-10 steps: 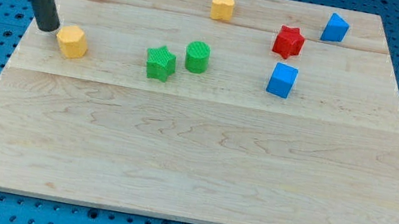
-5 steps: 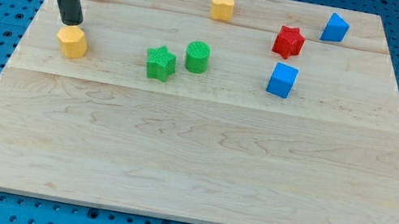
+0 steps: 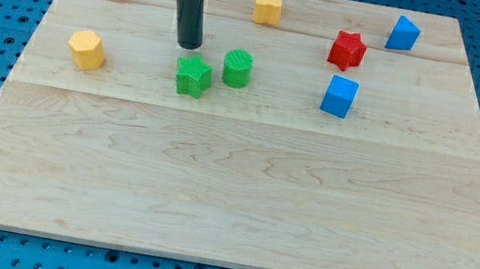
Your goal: Move the green circle to the right of the blue cube
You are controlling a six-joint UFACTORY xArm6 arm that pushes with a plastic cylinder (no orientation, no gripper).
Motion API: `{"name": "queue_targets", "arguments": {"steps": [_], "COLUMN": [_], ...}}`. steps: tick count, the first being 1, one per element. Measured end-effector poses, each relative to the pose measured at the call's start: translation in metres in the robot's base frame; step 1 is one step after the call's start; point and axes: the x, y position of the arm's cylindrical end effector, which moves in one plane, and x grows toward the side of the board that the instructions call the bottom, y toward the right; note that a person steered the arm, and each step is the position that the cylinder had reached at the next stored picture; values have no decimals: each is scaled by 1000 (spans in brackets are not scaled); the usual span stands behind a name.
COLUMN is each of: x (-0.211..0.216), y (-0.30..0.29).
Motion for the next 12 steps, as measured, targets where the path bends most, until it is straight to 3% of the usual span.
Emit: {"name": "queue_targets", "arguments": {"steps": [1,3,4,5,8,9,10,12], "x": [0,14,25,34,102,137,132,107], "y": [72,37,41,81,134,92,153,190]}}
